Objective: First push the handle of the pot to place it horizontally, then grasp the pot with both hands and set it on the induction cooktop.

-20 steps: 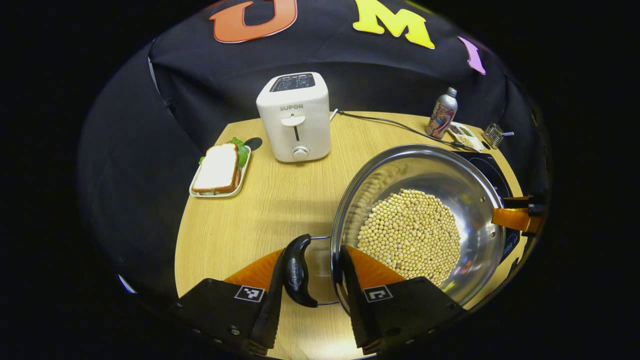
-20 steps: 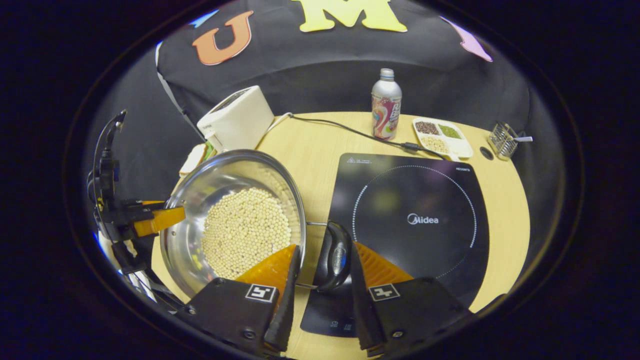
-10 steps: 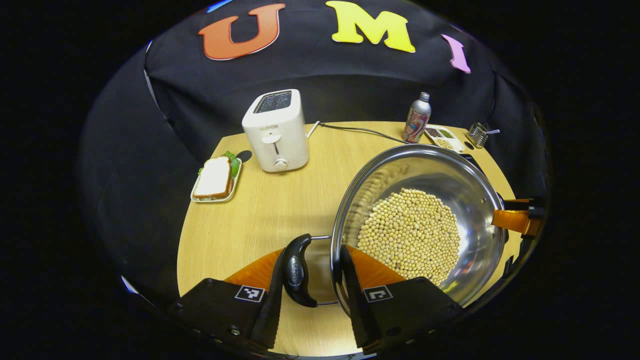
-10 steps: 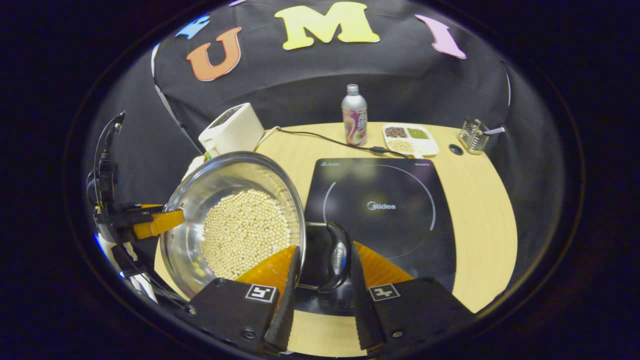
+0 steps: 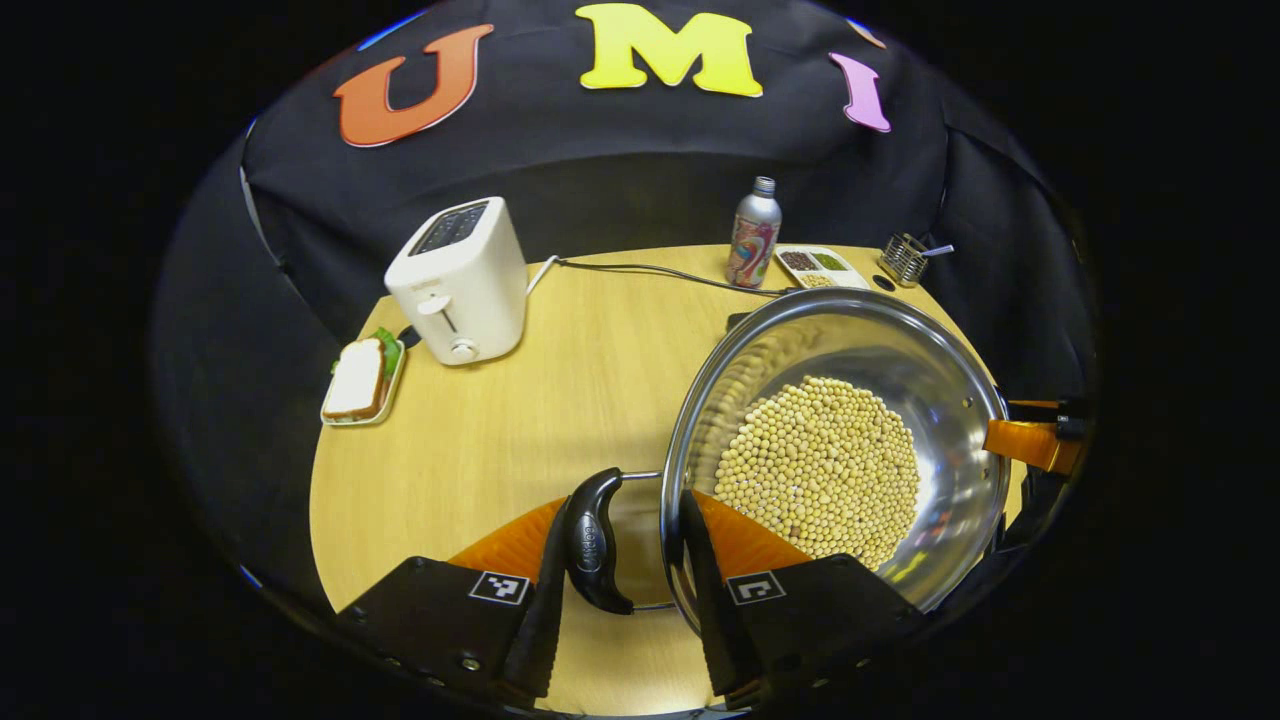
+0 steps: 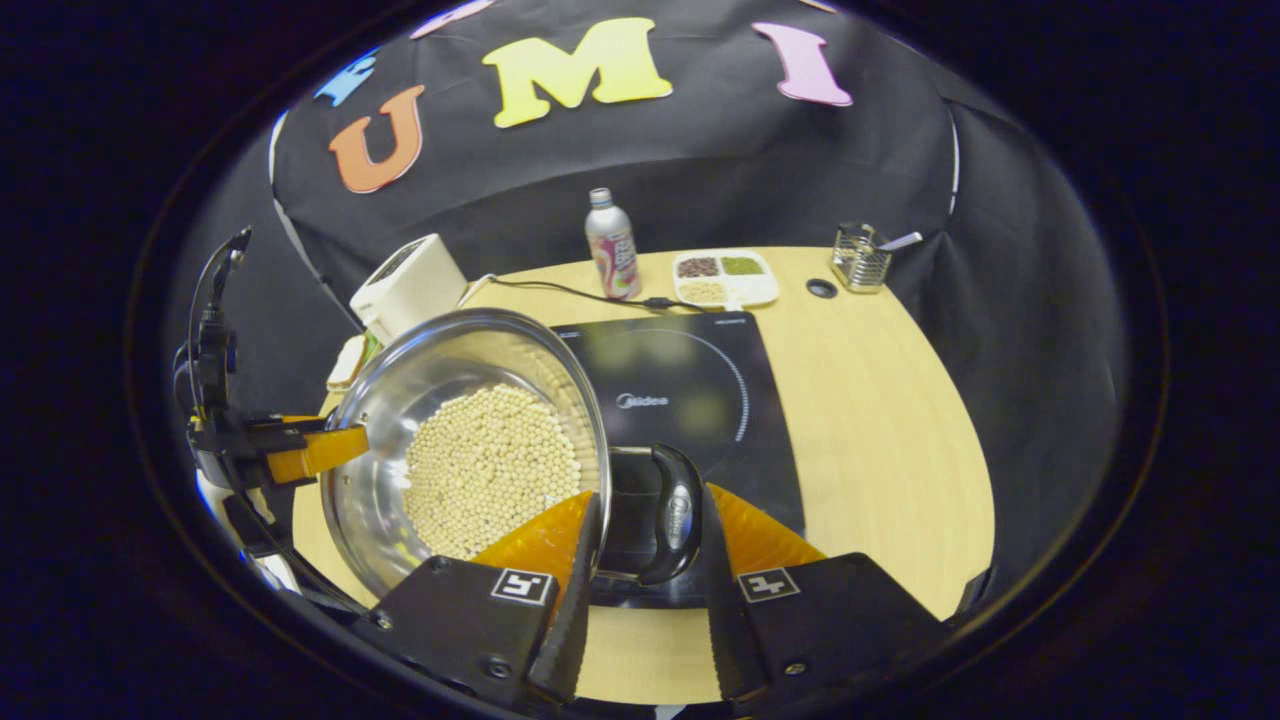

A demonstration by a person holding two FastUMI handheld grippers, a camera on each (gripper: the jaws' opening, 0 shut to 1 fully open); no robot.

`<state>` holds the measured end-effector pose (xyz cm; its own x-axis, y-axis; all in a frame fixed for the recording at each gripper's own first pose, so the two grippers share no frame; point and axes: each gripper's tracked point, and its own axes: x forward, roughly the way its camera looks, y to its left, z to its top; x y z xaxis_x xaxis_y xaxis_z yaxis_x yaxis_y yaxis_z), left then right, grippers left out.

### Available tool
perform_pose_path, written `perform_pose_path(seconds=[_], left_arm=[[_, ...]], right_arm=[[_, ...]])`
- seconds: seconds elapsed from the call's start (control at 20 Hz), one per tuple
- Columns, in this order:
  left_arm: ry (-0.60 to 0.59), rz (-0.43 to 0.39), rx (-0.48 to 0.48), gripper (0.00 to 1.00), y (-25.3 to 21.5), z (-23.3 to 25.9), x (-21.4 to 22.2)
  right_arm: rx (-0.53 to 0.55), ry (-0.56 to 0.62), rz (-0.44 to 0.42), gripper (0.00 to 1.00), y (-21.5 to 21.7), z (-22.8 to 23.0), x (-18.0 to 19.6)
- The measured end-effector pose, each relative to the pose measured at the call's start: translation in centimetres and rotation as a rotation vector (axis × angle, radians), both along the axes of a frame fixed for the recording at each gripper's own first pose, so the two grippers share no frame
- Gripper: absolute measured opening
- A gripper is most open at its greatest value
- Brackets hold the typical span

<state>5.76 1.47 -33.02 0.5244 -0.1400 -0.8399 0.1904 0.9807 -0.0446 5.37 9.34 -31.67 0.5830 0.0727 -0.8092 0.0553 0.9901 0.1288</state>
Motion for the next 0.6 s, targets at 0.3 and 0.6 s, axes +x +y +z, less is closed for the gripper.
perform_pose_path(seconds=[0.3,0.6], left_arm=[[0.014,-0.009,-0.018,0.57,-5.6,-0.7,1.7],[0.023,0.015,-0.017,0.57,-9.0,-1.3,3.8]], right_arm=[[-0.013,0.009,-0.018,0.51,-5.6,-0.2,1.3],[-0.022,0.015,0.000,0.51,-9.3,-0.7,4.0]])
